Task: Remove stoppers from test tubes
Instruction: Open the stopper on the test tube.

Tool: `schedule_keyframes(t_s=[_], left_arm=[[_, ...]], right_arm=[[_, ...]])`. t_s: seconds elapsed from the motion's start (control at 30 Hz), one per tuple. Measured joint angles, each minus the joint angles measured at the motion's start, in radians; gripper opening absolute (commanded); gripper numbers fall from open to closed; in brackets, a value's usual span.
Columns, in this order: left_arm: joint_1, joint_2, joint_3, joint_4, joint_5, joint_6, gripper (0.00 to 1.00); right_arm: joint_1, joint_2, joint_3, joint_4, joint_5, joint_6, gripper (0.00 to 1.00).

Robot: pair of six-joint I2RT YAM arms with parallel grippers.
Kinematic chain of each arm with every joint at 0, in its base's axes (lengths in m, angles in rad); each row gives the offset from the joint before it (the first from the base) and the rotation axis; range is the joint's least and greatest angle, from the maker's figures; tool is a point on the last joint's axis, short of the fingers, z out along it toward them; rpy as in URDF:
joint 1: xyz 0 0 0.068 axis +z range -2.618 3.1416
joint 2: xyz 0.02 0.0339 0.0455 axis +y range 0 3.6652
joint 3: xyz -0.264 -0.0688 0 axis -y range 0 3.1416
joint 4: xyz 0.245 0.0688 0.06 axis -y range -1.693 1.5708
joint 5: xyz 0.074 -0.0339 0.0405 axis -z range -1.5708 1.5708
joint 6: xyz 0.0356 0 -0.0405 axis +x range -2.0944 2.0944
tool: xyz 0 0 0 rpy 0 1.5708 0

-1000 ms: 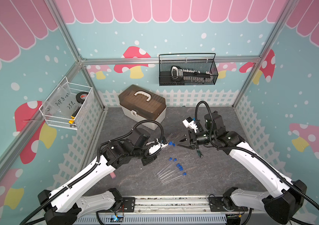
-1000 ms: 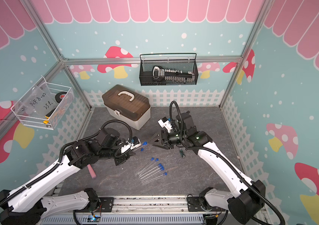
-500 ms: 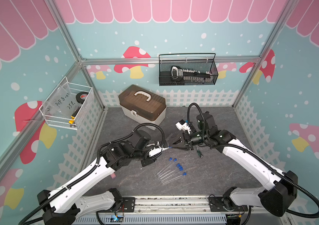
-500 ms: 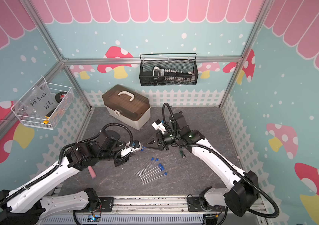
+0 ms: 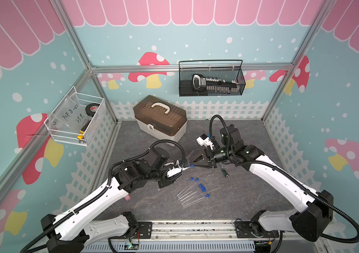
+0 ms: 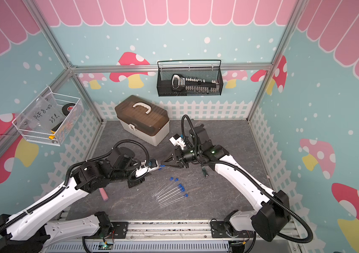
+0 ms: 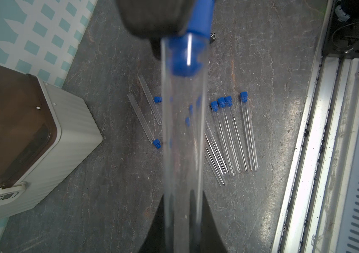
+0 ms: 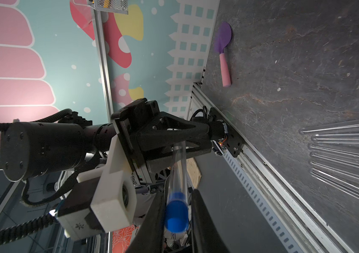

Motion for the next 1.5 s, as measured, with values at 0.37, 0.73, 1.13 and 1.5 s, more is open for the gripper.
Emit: schedule_keyframes(t_s=[0.37,0.73,1.13,1.5], left_arm=[[-0.001,0.000,-0.004,-0.002,-0.006,0.001,0.00],[-0.001,0.000,-0.012,0.000,-0.022,0.002,0.00],[-0.001,0.000,-0.012,0.000,-0.025,0.005,0.00],[-0.001,0.004,-0.013,0.000,-0.032,0.009,0.00]], right_arm=[[0.001,0.006,0.001,0.000,-0.003,-0.008,0.20],[0.001,0.011,0.001,-0.003,-0.006,-0.011,0.20],[0.001,0.011,0.001,-0.004,-0.005,-0.011,0.19],[0.001,0.011,0.001,-0.003,-0.008,-0.010,0.25]])
